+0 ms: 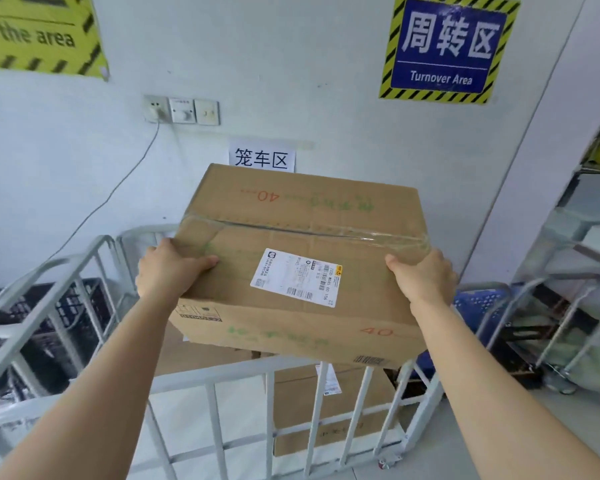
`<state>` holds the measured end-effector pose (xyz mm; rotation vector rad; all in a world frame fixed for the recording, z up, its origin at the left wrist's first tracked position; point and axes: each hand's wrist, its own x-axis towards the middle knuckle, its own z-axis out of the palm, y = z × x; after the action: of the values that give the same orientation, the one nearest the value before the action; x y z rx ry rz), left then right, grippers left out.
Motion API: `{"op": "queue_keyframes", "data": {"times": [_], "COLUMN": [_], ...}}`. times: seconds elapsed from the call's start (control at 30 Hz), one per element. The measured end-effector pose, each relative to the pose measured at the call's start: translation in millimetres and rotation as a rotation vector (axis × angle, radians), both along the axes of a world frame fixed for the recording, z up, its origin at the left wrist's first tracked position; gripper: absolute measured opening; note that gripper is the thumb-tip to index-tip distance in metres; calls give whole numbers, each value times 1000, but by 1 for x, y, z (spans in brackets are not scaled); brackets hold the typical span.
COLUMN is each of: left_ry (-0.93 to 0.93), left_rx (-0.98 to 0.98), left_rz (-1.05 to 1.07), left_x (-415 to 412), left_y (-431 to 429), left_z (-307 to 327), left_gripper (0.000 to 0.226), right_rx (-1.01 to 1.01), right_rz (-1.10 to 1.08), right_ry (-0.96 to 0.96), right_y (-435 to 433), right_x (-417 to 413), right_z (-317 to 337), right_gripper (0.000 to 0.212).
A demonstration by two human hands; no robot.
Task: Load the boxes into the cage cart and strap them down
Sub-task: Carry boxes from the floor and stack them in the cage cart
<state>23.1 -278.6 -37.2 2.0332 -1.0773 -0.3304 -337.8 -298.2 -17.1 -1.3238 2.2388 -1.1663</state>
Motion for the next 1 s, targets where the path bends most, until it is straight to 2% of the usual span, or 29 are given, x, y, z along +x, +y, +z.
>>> {"op": "queue_keyframes", "data": {"times": [0.23,0.47,0.7,0.83,1.0], "left_ry": [-11,59,87,126,182], "left_rx": [11,96,187,288,399], "left_rz": [90,173,267,322,346], "left_x": [96,165,209,233,260], "left_y": [-34,-68,-106,-123,-136], "left_z": [-9,-40,-94,-135,-188], "left_gripper": [92,96,90,93,86], "right_rx": [44,122,231,319,424], "right_rz": [106,195,279,325,352], "right_ry": [-14,2,16,18,47], "right_y": [-68,-135,-208,-235,-257], "right_x": [102,177,233,259,286], "right_z": [-12,-43,-100,-138,-187], "right_gripper": [77,78,75,74,74]}}
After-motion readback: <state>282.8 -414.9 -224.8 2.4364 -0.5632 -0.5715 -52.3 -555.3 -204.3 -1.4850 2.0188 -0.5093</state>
